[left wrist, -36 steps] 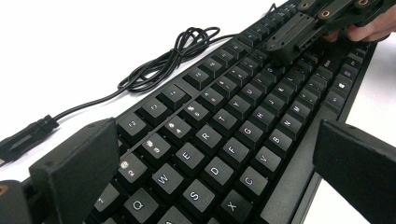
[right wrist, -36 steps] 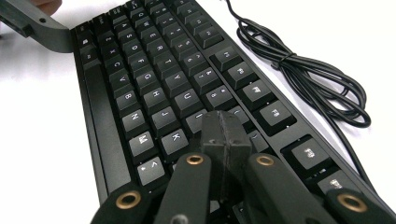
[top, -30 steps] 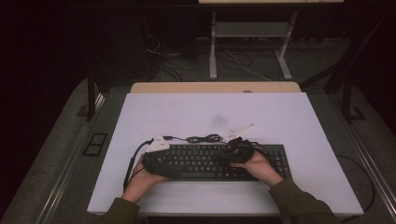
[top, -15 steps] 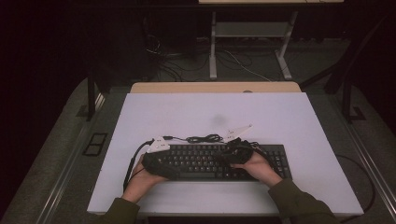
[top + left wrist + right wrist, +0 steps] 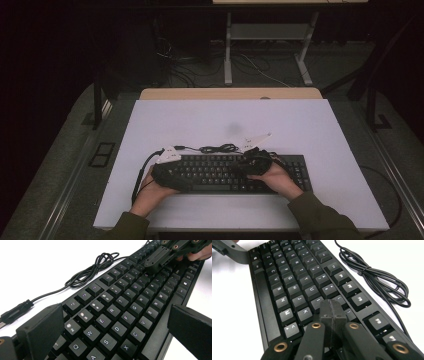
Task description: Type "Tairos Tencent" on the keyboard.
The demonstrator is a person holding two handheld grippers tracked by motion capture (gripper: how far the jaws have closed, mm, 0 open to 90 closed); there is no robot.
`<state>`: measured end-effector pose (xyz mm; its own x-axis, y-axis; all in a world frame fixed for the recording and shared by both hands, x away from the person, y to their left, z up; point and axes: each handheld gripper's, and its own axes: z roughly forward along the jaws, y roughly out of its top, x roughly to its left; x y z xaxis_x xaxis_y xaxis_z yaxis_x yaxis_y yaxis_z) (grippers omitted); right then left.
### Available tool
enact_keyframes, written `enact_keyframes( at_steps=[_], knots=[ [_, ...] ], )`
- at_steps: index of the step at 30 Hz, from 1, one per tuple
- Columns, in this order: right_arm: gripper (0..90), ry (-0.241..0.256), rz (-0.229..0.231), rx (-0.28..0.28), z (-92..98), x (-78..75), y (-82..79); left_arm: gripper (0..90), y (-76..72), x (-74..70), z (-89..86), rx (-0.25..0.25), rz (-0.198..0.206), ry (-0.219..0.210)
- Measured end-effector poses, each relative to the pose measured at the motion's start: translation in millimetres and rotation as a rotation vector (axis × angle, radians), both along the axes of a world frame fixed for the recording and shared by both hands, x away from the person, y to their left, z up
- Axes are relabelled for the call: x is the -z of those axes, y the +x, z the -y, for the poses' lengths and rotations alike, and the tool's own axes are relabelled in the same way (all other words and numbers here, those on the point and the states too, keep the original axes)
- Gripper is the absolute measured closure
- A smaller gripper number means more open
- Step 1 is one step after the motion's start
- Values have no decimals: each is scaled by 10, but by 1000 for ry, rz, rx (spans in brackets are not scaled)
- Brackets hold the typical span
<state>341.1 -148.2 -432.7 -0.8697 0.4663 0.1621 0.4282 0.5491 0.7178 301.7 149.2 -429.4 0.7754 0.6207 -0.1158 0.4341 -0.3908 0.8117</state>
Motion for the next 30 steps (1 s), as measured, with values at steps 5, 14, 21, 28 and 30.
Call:
enact_keyframes(
  at_steps=[5,14,21,28,30],
  knots=[
    [893,15,-1,5,20,-17,5,0,-2,-2,-1,-4,1,-3],
    [778,78,-7,18,79,-61,18,0,-10,-20,-17,-5,9,-6],
    [563,130,-13,43,126,-73,42,19,-28,-46,-50,-6,18,-11],
    [417,144,-4,57,118,-63,42,46,-60,-63,-98,-12,19,-21],
    [403,144,-4,58,117,-62,41,66,-77,-70,-117,-13,20,-21]
  ],
)
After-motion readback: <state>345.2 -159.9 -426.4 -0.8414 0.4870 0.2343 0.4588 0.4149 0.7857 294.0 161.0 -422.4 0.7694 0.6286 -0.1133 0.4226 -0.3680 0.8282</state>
